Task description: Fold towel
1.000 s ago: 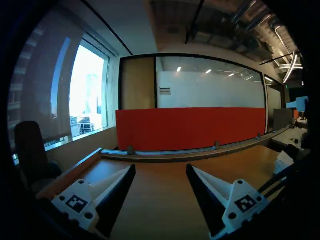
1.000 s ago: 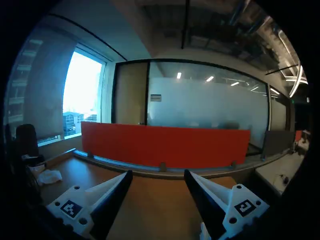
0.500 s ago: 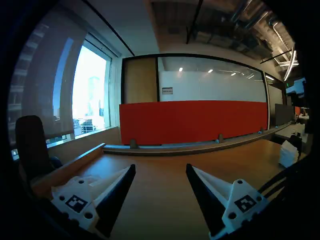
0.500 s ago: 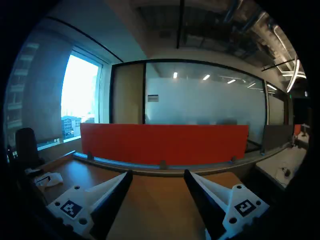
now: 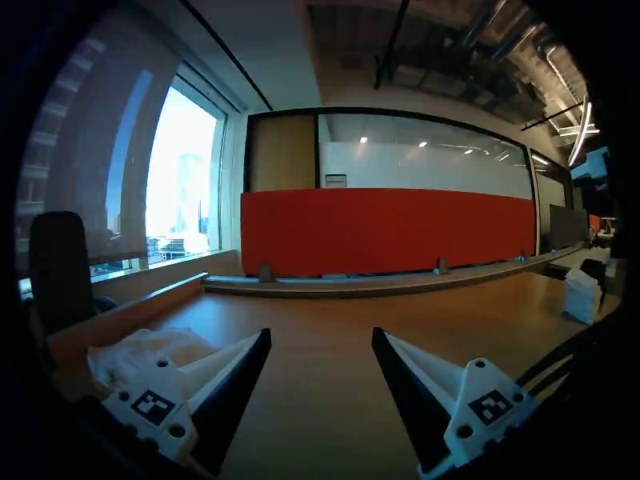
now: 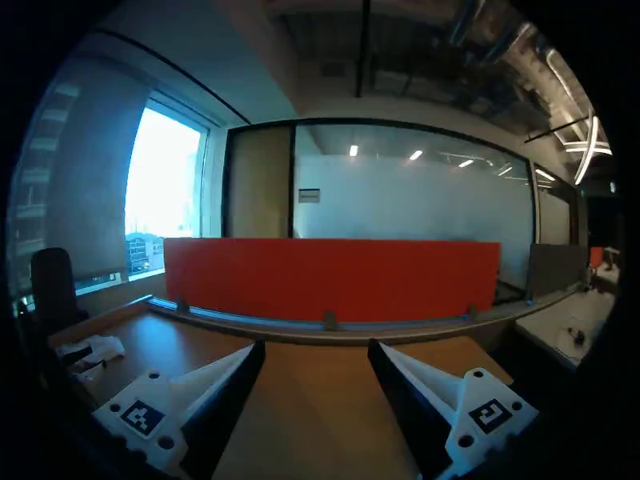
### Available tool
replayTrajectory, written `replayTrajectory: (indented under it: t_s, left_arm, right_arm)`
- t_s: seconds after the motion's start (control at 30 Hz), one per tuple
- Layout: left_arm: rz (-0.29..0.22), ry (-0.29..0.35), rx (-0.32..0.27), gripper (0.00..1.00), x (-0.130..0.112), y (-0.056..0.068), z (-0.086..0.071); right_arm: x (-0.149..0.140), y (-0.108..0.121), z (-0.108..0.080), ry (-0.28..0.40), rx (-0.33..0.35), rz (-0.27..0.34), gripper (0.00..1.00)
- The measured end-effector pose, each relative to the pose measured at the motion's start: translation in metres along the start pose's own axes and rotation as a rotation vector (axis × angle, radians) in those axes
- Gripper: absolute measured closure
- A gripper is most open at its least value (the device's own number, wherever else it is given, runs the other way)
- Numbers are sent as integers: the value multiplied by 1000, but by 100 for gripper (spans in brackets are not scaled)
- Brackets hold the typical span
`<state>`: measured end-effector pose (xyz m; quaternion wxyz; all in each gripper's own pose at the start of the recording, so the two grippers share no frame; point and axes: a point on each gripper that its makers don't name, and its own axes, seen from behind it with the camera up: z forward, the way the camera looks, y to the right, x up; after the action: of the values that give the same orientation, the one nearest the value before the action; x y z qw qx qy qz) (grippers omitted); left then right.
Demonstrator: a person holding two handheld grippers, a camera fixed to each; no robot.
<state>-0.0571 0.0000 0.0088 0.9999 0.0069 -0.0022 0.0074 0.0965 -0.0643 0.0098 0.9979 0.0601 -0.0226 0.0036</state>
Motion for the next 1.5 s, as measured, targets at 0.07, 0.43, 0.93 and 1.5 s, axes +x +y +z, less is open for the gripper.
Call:
replayTrajectory:
  t_s: [0.07, 0.43, 0.93, 1.5]
  left_arm:
    - [-6, 1, 1, 7, -6, 0, 1]
    - [-12, 10, 6, 7, -23, -2, 3]
    - [-11, 26, 8, 7, -21, -3, 0]
    - [-10, 26, 8, 7, -22, -4, 0]
  right_arm:
    - [-4, -2, 1, -1, 6, -4, 1]
    - [-13, -1, 3, 6, 6, -4, 1]
    - [-12, -1, 4, 10, 5, -5, 1]
    - [-5, 26, 1, 75, -56, -59, 1]
